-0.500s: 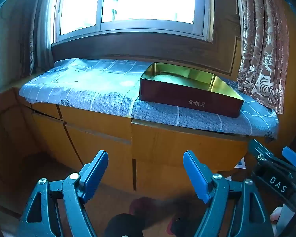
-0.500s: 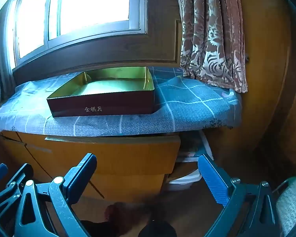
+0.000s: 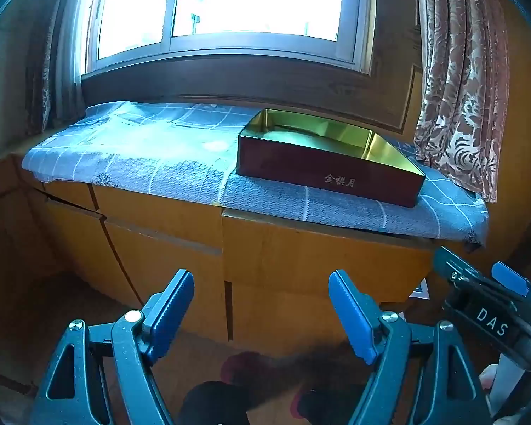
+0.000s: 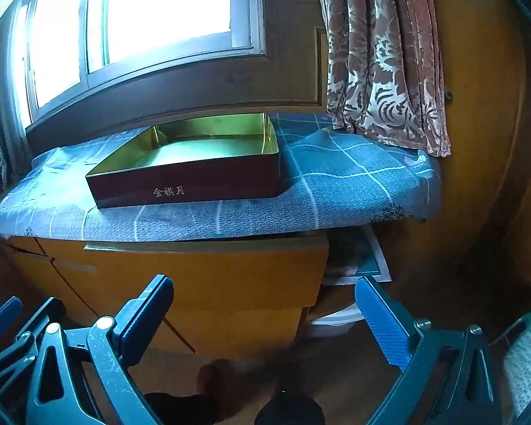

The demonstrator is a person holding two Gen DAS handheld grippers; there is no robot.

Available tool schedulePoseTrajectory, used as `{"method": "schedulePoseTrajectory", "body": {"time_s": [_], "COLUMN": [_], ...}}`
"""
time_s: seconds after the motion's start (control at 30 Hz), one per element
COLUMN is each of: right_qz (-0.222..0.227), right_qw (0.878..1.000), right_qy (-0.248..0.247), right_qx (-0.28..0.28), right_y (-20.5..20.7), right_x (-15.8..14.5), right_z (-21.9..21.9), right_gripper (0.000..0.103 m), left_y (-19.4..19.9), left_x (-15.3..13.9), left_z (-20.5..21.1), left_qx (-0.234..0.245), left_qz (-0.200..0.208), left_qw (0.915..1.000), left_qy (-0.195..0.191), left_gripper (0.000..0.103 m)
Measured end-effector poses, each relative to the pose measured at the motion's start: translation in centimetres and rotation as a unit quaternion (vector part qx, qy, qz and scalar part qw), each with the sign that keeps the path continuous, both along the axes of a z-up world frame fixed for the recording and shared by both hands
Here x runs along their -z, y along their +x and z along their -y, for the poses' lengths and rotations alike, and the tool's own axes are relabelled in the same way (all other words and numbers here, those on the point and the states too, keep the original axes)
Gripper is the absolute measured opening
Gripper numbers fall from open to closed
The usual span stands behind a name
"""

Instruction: Organize soft objects

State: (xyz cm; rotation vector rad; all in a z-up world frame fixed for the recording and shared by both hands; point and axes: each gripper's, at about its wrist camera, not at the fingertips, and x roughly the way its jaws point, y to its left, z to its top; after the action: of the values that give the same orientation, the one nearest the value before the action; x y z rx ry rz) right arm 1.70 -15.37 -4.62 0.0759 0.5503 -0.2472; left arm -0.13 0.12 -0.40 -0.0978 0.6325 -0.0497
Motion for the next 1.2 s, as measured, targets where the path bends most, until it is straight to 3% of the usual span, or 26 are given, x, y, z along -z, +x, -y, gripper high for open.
{"method": "schedulePoseTrajectory", "body": {"time_s": [1.2], "right_qz": [-0.007], "right_qw": [1.000], "right_qy": [-0.009], "right_qx": [-0.014], "right_y": [0.55], "right_x": [0.78], "right_z": [-1.14], "right_gripper": [0.103], "left_y": [0.04], "left_x": [0.29], "left_z": [-0.12], "left_qx": [0.006], "left_qz": [-0.005], "left_qw": [1.0000], "left_qy": [-0.006], "left_gripper": [0.080]}}
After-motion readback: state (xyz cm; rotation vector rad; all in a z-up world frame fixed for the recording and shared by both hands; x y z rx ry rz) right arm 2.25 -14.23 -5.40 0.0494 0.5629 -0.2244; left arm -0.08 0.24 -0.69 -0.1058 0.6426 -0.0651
